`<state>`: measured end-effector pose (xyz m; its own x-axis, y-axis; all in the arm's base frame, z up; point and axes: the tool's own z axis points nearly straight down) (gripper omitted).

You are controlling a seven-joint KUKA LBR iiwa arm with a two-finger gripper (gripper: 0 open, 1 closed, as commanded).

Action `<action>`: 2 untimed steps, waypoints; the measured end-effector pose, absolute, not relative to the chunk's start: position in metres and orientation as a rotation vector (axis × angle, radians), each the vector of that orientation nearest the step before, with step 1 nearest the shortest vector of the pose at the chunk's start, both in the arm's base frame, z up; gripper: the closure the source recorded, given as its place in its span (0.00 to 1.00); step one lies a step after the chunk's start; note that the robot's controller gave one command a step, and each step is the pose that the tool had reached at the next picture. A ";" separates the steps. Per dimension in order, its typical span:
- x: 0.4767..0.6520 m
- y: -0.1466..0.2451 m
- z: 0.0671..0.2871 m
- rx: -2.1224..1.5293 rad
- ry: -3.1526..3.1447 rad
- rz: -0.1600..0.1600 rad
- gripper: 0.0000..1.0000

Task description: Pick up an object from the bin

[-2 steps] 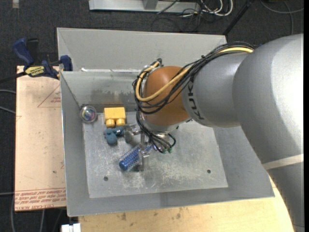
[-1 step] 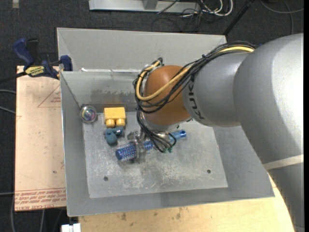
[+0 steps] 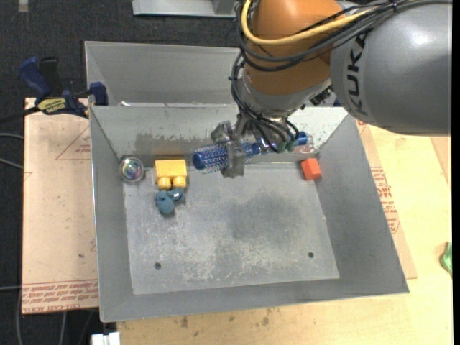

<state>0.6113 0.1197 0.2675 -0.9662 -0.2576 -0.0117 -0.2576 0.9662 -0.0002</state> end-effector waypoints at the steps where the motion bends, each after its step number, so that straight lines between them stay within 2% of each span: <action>1: 0.627 0.145 0.265 -1.029 2.965 0.003 1.00; 2: 0.627 0.144 0.266 -1.026 2.965 0.003 0.00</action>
Offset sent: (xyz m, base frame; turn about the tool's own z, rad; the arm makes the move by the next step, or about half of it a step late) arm 0.0150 0.0238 -0.0013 -0.4082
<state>0.6269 0.1441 0.2658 -0.7864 -0.6177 -0.0042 -0.6178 0.7864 0.0003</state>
